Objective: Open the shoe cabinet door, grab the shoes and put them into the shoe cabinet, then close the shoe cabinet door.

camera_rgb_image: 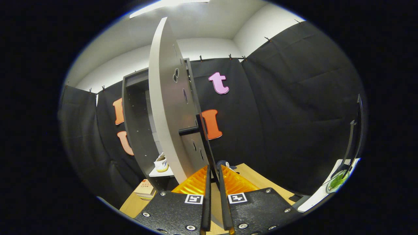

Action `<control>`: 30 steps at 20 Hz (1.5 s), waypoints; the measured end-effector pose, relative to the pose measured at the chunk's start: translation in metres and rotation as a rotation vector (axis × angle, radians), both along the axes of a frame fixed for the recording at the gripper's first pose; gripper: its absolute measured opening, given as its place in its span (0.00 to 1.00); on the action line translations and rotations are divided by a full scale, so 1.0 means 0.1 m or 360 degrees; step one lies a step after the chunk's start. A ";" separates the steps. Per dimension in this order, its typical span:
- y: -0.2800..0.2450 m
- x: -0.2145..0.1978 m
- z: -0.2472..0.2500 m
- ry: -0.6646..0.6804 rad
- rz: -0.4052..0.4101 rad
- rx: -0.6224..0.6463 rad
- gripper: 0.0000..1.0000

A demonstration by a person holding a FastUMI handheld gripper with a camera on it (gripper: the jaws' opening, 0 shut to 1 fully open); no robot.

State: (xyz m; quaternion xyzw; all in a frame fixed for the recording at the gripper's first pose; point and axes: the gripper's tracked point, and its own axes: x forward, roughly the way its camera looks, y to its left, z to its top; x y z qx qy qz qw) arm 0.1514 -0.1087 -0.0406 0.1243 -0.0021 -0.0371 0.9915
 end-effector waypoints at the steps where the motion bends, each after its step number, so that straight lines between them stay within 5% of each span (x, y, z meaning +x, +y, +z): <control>1: -0.12 0.01 0.00 0.0010 -0.0011 -0.0032 0.14; 15: -0.35 0.00 0.02 0.0084 0.0021 -0.0128 0.15; 25: -0.24 -0.75 0.15 0.0086 -0.0065 -0.0154 0.15; 30: 0.28 -0.97 -0.04 0.0145 0.0027 -0.0182 0.20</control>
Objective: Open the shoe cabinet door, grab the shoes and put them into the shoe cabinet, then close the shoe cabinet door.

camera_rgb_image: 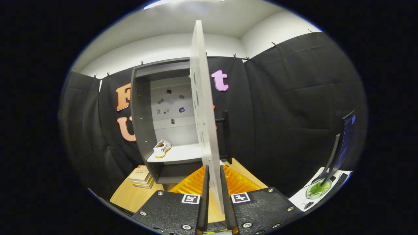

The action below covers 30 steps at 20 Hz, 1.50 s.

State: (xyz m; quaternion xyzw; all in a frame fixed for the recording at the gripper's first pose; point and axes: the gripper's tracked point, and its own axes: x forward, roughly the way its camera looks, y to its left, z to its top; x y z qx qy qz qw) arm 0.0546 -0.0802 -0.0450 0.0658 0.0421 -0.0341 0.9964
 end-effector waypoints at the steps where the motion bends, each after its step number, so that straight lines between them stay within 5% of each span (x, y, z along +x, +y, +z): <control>1: 0.14 0.00 -0.07 0.0020 0.0039 0.0010 0.21; 13: 1.98 0.69 -1.98 0.0510 0.0491 0.0064 0.27; 21: 2.43 1.15 -3.33 0.0902 0.0638 0.0075 0.28; 30: 2.46 1.74 -4.22 0.1094 0.0621 -0.0076 0.28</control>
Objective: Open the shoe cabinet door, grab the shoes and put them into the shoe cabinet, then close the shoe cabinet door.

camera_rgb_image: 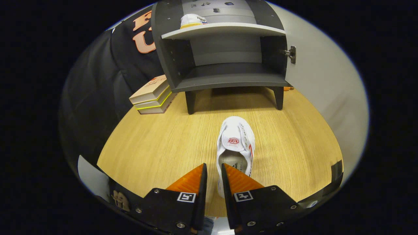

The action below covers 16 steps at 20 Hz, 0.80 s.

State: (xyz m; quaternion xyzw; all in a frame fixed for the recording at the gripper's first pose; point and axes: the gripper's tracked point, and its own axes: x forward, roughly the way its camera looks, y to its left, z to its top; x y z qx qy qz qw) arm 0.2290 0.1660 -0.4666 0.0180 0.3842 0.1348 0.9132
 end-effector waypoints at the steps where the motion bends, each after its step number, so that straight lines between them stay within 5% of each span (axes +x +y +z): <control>1: 0.02 0.02 -0.06 0.0023 0.0009 0.0022 0.28; 10: 0.13 0.48 -0.45 0.0077 -0.0027 0.0048 0.28; 16: 0.03 0.60 -0.43 0.0017 -0.0113 0.0061 0.03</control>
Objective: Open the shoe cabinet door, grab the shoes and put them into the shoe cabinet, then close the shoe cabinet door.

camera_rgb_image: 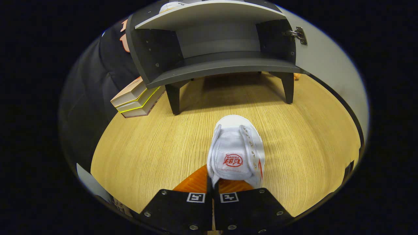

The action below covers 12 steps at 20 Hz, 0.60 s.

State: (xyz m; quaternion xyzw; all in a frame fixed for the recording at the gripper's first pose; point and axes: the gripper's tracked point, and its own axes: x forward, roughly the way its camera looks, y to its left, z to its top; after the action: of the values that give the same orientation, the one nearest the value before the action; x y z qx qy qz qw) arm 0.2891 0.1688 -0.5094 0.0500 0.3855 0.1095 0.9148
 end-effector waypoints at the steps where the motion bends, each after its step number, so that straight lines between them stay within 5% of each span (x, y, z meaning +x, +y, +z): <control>1: -0.07 0.02 0.08 -0.0030 -0.0026 0.0009 0.00; 12: -0.33 -0.32 1.03 -0.0207 0.0008 -0.0062 0.00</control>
State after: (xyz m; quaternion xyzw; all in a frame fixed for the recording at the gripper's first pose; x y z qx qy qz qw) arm 0.2573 0.1362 -0.4068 0.0241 0.3275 0.1072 0.9384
